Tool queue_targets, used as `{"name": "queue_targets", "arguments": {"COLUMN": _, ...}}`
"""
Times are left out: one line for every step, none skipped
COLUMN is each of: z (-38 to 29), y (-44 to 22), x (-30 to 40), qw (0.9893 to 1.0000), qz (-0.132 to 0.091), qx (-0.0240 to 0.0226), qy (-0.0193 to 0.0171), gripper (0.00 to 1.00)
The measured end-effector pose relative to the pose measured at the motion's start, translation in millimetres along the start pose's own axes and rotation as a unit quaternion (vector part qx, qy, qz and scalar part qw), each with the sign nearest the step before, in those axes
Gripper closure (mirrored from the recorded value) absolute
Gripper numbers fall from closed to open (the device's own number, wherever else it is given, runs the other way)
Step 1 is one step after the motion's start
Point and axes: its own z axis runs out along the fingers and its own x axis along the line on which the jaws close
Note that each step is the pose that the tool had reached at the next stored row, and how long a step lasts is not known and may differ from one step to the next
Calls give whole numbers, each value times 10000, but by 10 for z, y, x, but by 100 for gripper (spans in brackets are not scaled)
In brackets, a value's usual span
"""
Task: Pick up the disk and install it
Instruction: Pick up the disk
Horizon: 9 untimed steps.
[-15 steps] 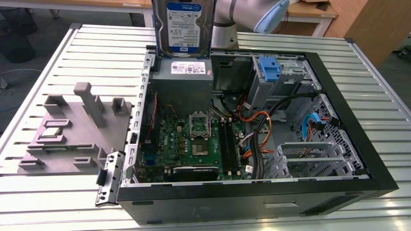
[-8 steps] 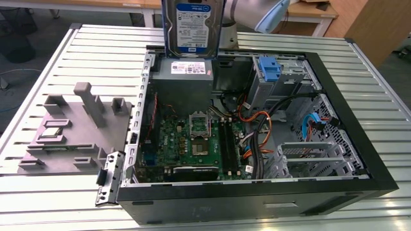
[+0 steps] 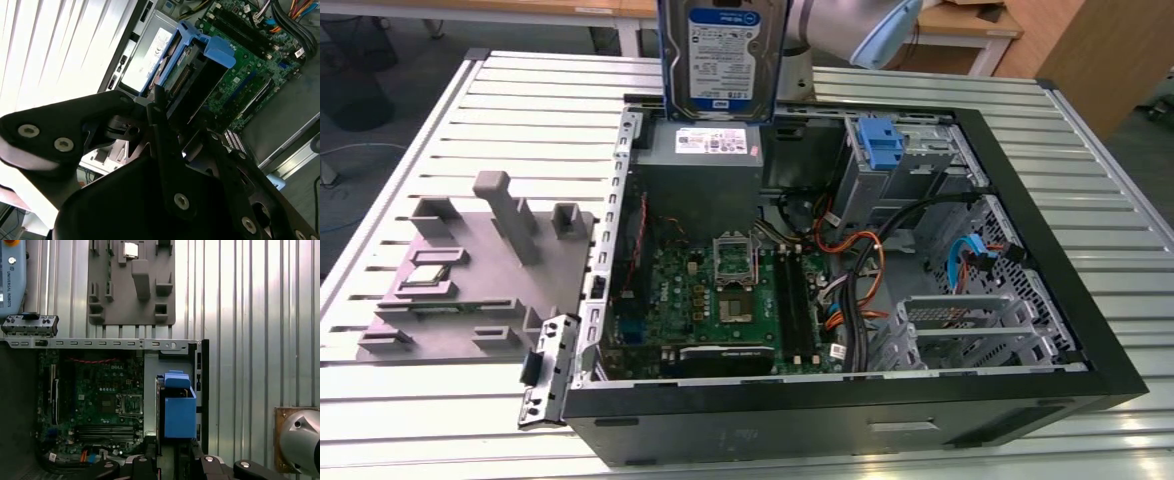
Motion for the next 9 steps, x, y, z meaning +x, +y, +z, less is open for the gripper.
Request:
{"name": "queue_targets", "arguments": {"z": 1, "y": 0, "x": 2, "qw": 10000, "qz": 0, "qx": 1, "qy": -1, "gripper": 65}}
{"name": "queue_targets", "arguments": {"z": 0, "y": 0, "x": 2, "qw": 10000, "qz": 1, "qx": 0, "qy": 0, "gripper": 65}}
{"name": "queue_targets", "arguments": {"z": -2, "y": 0, "x": 70, "qw": 10000, "qz": 0, "qx": 0, "qy": 3, "gripper": 65}}
{"name": "queue_targets", "arguments": {"z": -3, "y": 1, "x": 135, "qw": 10000, "qz": 0, "qx": 0, "qy": 5, "gripper": 65}}
{"name": "queue_targets", "arguments": {"z": -3, "y": 0, "x": 136, "qw": 10000, "qz": 0, "qx": 0, "qy": 5, "gripper": 65}}
{"name": "queue_targets", "arguments": {"z": -3, "y": 0, "x": 137, "qw": 10000, "qz": 0, "qx": 0, "qy": 5, "gripper": 65}}
{"name": "queue_targets", "arguments": {"z": -3, "y": 0, "x": 137, "qw": 10000, "qz": 0, "qx": 0, "qy": 5, "gripper": 65}}
{"name": "queue_targets", "arguments": {"z": -3, "y": 0, "x": 138, "qw": 10000, "qz": 0, "qx": 0, "qy": 5, "gripper": 65}}
{"name": "queue_targets", "arguments": {"z": -3, "y": 0, "x": 139, "qw": 10000, "qz": 0, "qx": 0, "qy": 5, "gripper": 65}}
